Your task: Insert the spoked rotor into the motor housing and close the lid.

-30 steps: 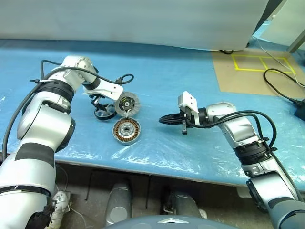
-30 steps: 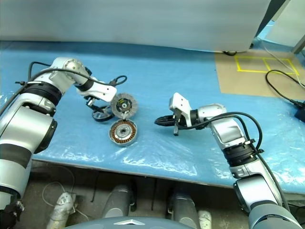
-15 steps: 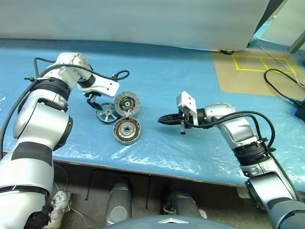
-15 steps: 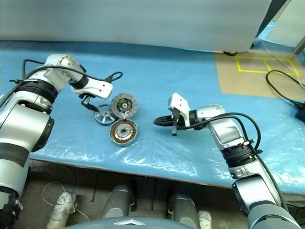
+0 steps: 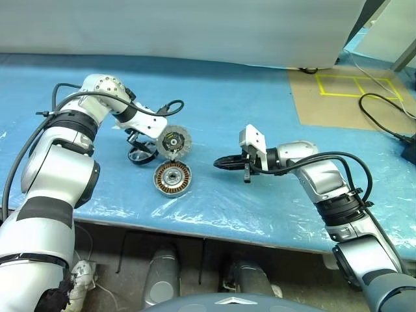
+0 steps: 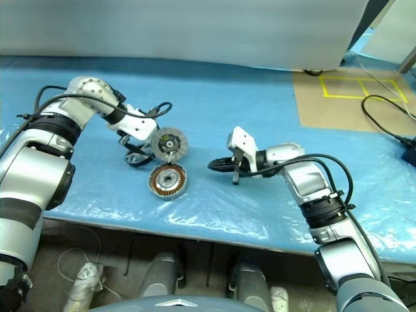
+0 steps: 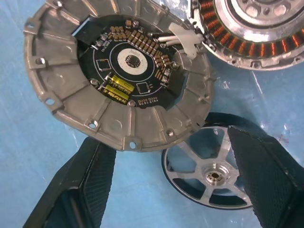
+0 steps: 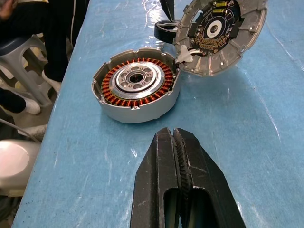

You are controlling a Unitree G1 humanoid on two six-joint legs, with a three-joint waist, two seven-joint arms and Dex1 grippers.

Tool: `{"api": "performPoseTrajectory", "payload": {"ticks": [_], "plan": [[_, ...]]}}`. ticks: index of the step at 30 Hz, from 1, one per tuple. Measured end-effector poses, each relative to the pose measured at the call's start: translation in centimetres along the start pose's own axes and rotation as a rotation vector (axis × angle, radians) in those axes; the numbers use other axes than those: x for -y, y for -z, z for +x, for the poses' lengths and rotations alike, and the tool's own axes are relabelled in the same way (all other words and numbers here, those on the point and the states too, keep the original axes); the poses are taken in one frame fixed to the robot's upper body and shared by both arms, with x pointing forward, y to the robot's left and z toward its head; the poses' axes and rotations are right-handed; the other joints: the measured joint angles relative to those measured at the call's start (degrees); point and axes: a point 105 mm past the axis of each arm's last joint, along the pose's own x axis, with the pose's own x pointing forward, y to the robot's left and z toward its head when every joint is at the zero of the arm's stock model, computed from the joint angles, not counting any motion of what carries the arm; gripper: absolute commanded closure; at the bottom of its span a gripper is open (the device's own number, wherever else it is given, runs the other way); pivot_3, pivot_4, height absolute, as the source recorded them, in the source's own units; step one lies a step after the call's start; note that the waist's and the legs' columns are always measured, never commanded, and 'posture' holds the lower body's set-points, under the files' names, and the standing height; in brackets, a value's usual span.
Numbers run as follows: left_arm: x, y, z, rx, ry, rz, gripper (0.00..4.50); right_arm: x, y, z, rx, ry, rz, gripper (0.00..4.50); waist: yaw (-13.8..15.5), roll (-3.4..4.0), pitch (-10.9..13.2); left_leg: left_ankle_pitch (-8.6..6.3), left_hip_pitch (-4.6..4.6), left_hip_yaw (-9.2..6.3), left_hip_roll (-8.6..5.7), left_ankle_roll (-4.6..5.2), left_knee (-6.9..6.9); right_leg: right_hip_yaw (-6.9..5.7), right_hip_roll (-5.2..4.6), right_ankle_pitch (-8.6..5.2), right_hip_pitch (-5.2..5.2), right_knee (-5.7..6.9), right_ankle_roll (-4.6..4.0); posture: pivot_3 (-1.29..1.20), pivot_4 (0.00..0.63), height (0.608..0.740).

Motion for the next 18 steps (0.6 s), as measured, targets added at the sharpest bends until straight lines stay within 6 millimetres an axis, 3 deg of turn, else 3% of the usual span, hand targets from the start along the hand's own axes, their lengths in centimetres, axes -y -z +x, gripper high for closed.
{"api": "performPoseTrajectory", "payload": {"ticks": [18], "plan": [[1.7,2.3,-1.3,-0.108,0.051,-0.019,0.65,-0.1,0.2,0.0,0.002,-0.002,0.001,4.50,0.02,0.00,0.00,0.00,0.01,0.00,0.00,-0.02,-0.01,0.00,-0.01,0.00,0.00,0.00,0.00,0.00,0.150,0.740]]}}
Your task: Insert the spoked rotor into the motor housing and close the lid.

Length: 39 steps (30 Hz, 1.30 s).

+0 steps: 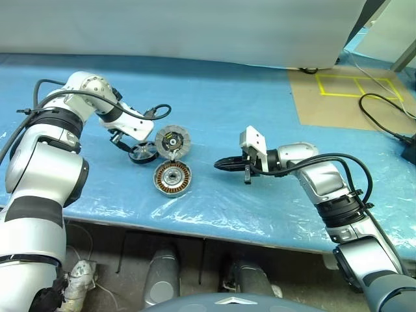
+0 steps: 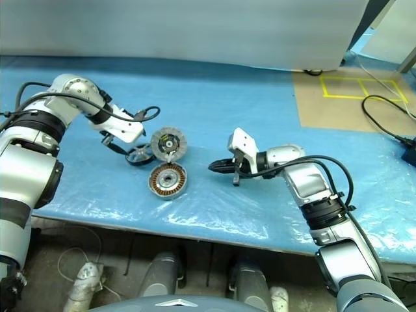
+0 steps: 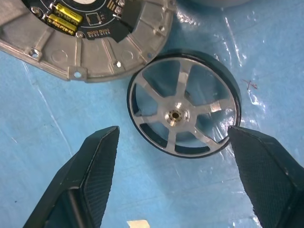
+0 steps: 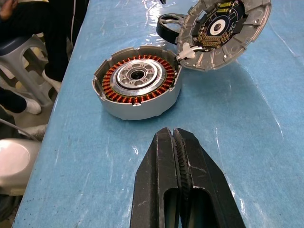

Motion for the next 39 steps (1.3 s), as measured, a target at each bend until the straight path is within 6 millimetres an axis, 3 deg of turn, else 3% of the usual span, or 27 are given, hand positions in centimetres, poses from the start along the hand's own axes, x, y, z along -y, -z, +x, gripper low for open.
{"api": "performPoseTrajectory", "payload": {"ticks": [5,10,30,33,39], "plan": [[0.7,0.4,1.1,-0.007,0.014,-0.014,0.65,0.0,0.0,0.0,0.000,0.000,-0.001,4.50,-0.02,0.00,0.00,0.00,0.00,0.00,0.00,0.00,0.00,0.00,0.00,0.00,0.00,0.01,0.00,0.00,0.150,0.740],[0.3,-0.1,2.0,0.007,-0.014,-0.011,0.65,0.0,0.0,0.0,-0.003,0.003,-0.001,4.50,0.03,0.00,0.00,0.00,-0.01,0.00,0.00,0.00,0.01,0.00,0.00,0.00,0.00,0.01,0.00,0.00,0.150,0.740],[1.4,0.1,3.3,0.010,0.027,-0.033,0.65,0.1,-0.1,-0.1,-0.007,0.013,-0.011,4.50,-0.01,0.00,0.00,0.00,0.00,0.00,0.00,0.00,0.01,0.00,0.00,0.00,0.00,0.02,0.00,0.00,0.150,0.740],[1.4,0.1,3.3,0.014,0.025,-0.033,1.23,0.1,-0.1,-0.1,-0.009,0.014,-0.013,4.50,-0.03,0.00,0.00,0.00,0.00,0.00,0.00,0.00,0.01,0.00,0.00,0.00,0.00,0.02,0.00,0.00,0.150,0.740],[1.3,0.1,3.4,0.013,0.013,-0.035,3.12,0.2,0.1,-0.1,-0.013,0.019,-0.016,4.50,-0.03,0.00,0.00,0.00,0.01,0.00,0.00,0.00,0.01,0.00,0.00,0.00,0.00,0.02,0.00,0.00,0.150,0.740]]}}
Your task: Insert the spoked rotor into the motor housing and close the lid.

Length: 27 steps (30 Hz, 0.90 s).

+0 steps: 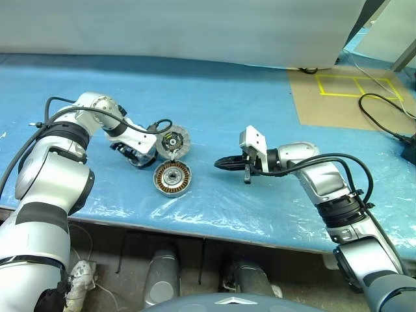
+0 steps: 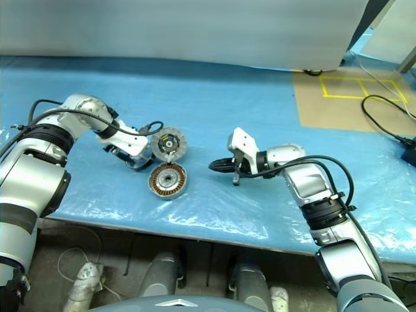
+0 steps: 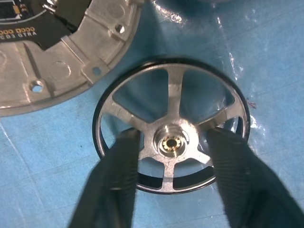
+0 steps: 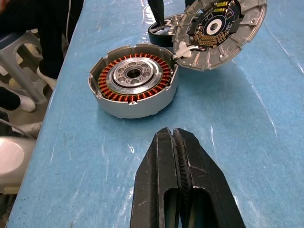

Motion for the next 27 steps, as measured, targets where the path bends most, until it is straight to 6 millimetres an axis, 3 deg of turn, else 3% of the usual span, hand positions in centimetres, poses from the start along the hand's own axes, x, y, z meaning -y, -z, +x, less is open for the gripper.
{"api": "performPoseTrajectory", "payload": {"ticks": [16,22,27], "plan": [[-0.2,-0.1,0.2,0.009,-0.023,-0.014,3.17,0.1,0.7,0.0,-0.003,0.006,0.009,4.50,0.05,0.00,0.00,0.00,0.09,0.01,-0.01,0.00,0.01,0.02,-0.01,0.00,0.07,0.03,0.00,0.00,0.150,0.740],[-0.2,-0.6,0.3,0.096,-0.072,-0.065,3.17,0.1,0.6,0.1,-0.002,0.008,0.028,4.50,0.10,0.00,0.00,0.00,0.06,0.01,0.00,0.01,0.02,0.01,-0.02,0.00,0.06,0.03,-0.01,0.00,0.150,0.740],[0.7,0.0,-1.5,0.139,-0.091,-0.080,3.17,0.5,-0.4,-0.1,0.018,0.011,0.023,4.50,-0.35,0.00,0.00,0.00,0.03,0.04,0.05,0.01,-0.01,0.02,0.00,-0.02,-0.03,0.03,-0.03,0.00,0.150,0.740]]}}
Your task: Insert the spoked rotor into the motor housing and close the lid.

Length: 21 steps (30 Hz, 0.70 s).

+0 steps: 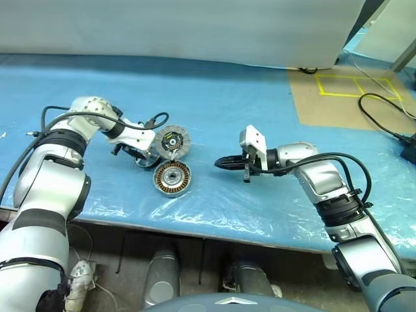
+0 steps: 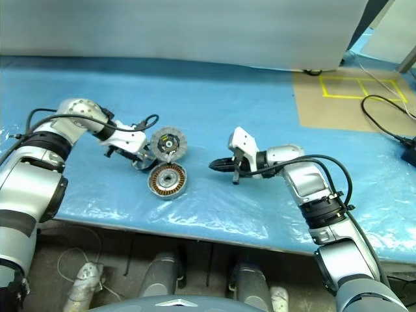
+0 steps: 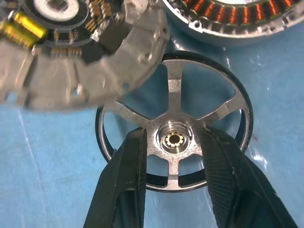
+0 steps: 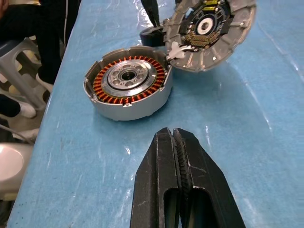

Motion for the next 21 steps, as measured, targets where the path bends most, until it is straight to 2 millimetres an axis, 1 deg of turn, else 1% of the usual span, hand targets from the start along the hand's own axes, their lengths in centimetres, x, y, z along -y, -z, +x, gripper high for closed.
{"api": "performPoseTrajectory", "payload": {"ticks": [2,4,9,11,12,15,17,19,21], "plan": [[0.6,0.6,-1.2,-0.004,-0.011,-0.006,3.17,0.1,-0.3,-0.1,0.008,0.005,-0.003,4.50,-0.12,0.01,0.00,0.00,0.04,0.02,0.00,-0.01,-0.06,0.00,0.00,-0.02,0.00,-0.01,-0.03,0.00,0.150,0.740],[1.5,0.9,-1.7,0.014,-0.012,-0.023,3.17,0.2,-0.4,-0.2,0.014,0.008,0.000,4.50,-0.04,0.01,0.00,0.00,0.04,0.04,0.00,-0.01,-0.08,0.01,-0.01,-0.02,-0.01,-0.03,-0.04,0.00,0.150,0.740],[3.8,1.0,-1.6,0.067,0.017,-0.054,3.17,0.5,-0.7,-0.3,0.030,0.013,-0.001,4.50,0.07,0.01,0.00,0.00,0.03,0.08,0.04,-0.02,-0.07,0.01,-0.01,-0.04,-0.02,0.00,-0.07,0.00,0.150,0.740],[4.2,0.8,-1.9,0.083,0.003,-0.060,3.17,0.7,-0.8,-0.4,0.035,0.021,0.001,4.50,0.14,0.01,0.00,-0.01,0.04,0.10,0.04,-0.02,-0.07,0.01,-0.01,-0.09,-0.03,0.02,-0.14,0.00,0.150,0.740],[4.0,0.4,-2.2,0.103,-0.027,-0.067,3.17,0.9,-0.8,-0.4,0.038,0.025,0.004,4.50,0.20,0.01,0.01,-0.01,0.03,0.12,0.04,-0.03,-0.06,0.01,-0.01,-0.18,-0.03,0.02,-0.30,0.00,0.150,0.740],[2.9,-1.1,-3.0,0.184,-0.130,-0.075,3.17,1.2,-0.9,-0.5,0.049,0.034,0.004,4.50,0.26,0.02,0.01,-0.01,0.05,0.16,0.02,-0.04,-0.05,0.04,-0.03,-0.19,-0.02,0.02,-0.32,0.00,0.150,0.740],[2.7,-2.3,-3.3,0.253,-0.205,-0.101,3.17,1.2,-1.1,-0.5,0.056,0.034,-0.007,4.50,0.03,0.02,0.00,-0.01,0.08,0.17,0.02,-0.04,-0.07,0.07,-0.02,-0.20,-0.02,0.01,-0.34,0.00,0.150,0.740],[2.9,-3.2,-2.9,0.335,-0.254,-0.164,3.17,1.1,-1.2,-0.6,0.061,0.036,-0.016,4.50,-0.11,0.02,0.00,0.00,0.08,0.17,0.03,-0.03,-0.11,0.07,0.00,-0.23,-0.03,0.00,-0.39,0.00,0.150,0.740],[3.6,-4.6,-2.0,0.446,-0.299,-0.244,3.17,0.8,-1.2,-0.9,0.068,0.038,-0.022,4.50,-0.28,0.02,0.00,0.00,0.07,0.17,0.04,-0.03,-0.13,0.07,0.02,-0.26,-0.05,-0.02,-0.43,0.00,0.150,0.740]]}}
